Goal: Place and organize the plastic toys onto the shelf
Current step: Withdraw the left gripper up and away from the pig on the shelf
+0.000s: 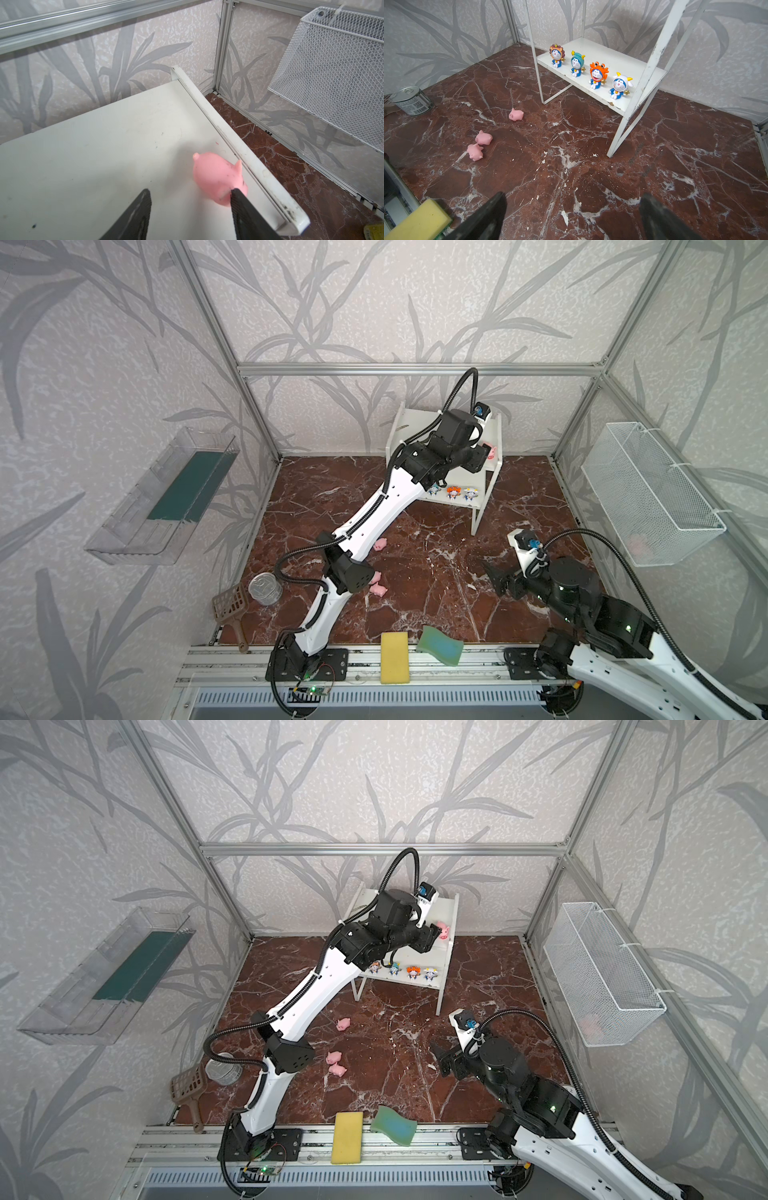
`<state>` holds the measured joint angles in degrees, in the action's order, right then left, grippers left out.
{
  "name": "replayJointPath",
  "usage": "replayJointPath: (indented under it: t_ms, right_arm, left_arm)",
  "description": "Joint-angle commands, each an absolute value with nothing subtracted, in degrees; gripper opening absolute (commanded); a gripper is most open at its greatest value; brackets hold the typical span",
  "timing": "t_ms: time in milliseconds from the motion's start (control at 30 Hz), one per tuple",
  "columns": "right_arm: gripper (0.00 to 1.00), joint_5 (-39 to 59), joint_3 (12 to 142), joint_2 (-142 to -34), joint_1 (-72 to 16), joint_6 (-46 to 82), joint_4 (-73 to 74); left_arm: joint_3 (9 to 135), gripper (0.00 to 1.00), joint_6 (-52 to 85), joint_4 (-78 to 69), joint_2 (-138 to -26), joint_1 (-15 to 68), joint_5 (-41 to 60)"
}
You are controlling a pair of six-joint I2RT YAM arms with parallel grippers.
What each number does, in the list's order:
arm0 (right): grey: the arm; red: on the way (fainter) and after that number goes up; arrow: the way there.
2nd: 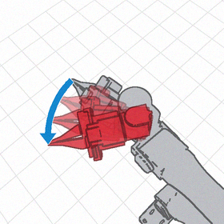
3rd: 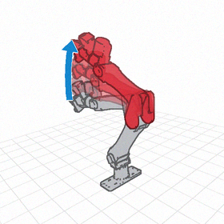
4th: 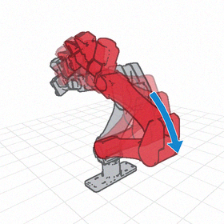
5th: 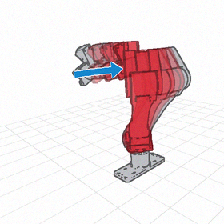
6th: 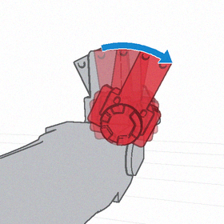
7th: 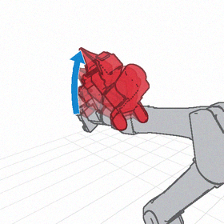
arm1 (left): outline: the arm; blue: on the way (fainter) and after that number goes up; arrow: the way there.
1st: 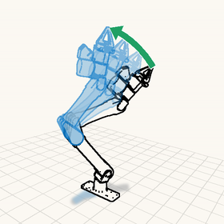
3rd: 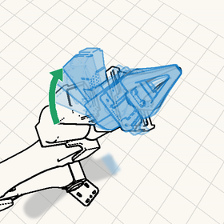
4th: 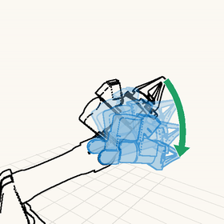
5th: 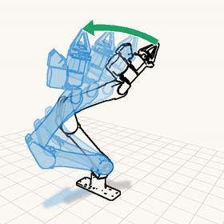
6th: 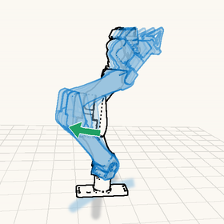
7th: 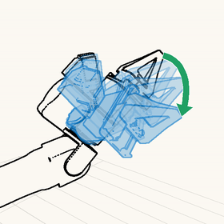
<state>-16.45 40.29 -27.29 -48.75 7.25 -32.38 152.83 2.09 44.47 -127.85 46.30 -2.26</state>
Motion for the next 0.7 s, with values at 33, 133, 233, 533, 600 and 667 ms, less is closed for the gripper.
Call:
replayJointPath:
  t_ms: [33, 133, 233, 533, 600, 667]
  right_arm:
    - [0.99, -16.24, 39.65, -26.63, -48.60, 7.40, -30.89]
    - [0.99, -16.21, 39.63, -26.72, -48.59, 7.38, -30.74]
    - [0.99, -16.09, 39.48, -26.89, -48.55, 7.32, -30.50]
    - [0.99, -15.73, 39.64, -27.92, -48.60, 6.69, -29.53]
    - [0.99, -15.65, 39.68, -28.03, -48.60, 6.72, -29.41]
    - [0.99, -15.56, 39.62, -28.17, -48.63, 6.71, -29.22]
  left_arm:
    - [152.40, 0.63, 1.80, 43.85, -128.96, 45.80, -3.73]
    - [152.45, 0.63, 1.85, 43.86, -129.02, 45.62, -3.95]
    - [152.32, 0.63, 1.67, 44.30, -128.67, 45.60, -4.38]
    - [148.86, 0.64, 1.15, 43.56, -124.33, 45.55, -3.38]
    - [146.94, 0.65, 0.75, 43.04, -122.49, 45.63, -3.17]
    - [144.64, 0.67, 0.44, 42.78, -120.27, 45.68, -3.12]
